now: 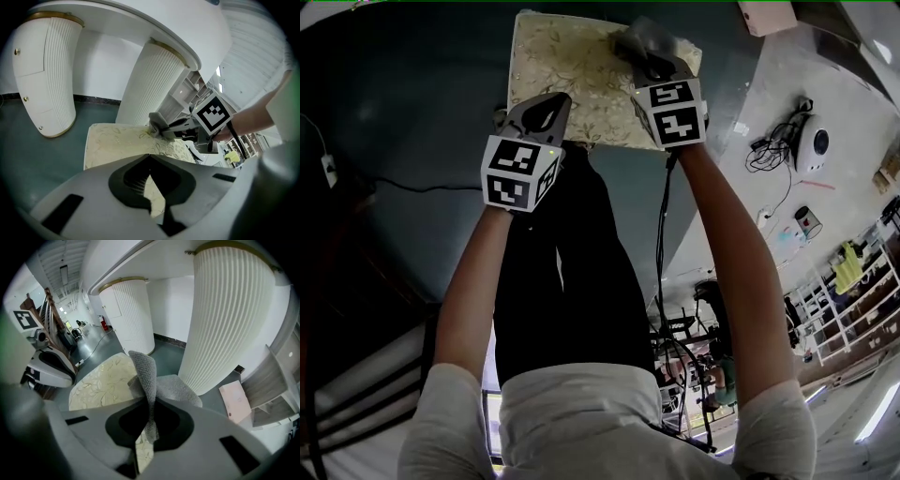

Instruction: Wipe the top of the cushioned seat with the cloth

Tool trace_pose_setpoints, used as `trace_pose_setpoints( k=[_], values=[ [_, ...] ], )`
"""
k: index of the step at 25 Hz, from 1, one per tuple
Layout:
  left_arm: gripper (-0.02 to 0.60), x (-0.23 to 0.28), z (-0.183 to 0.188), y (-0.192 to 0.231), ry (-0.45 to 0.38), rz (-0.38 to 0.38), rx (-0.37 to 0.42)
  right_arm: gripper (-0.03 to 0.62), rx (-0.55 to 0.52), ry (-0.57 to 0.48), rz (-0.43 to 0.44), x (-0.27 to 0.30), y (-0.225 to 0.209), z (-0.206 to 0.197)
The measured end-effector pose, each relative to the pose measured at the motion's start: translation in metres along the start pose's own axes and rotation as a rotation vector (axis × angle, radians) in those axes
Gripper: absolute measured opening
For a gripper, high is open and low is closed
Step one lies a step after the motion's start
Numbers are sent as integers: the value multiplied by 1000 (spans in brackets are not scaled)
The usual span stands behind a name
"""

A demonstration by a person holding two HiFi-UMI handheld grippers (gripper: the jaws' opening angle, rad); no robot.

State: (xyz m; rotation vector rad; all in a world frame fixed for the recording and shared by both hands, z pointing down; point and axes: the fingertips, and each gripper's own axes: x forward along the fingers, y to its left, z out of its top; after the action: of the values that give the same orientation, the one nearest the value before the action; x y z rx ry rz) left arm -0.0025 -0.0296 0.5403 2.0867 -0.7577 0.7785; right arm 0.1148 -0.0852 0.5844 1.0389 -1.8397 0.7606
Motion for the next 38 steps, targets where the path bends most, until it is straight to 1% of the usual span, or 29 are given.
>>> trace_pose_setpoints(
  k=[5,16,24,32,38],
  values=[
    [14,5,-4,-10,14,-13,11,20,32,-12,34,-4,10,-10],
    [14,-1,-8,-9,21,-21,46,20,85,-17,78,-15,44,-38],
    [14,-3,-24,-16,35,-39,63,20,93,-25,64,-21,65,-61],
    [14,-11,-46,-22,48,-46,75,20,112,-40,49,-28,82,-75],
    [14,-7,-56,-23,59,-36,74,20,166,-52,53,-31,89,-87]
  ],
)
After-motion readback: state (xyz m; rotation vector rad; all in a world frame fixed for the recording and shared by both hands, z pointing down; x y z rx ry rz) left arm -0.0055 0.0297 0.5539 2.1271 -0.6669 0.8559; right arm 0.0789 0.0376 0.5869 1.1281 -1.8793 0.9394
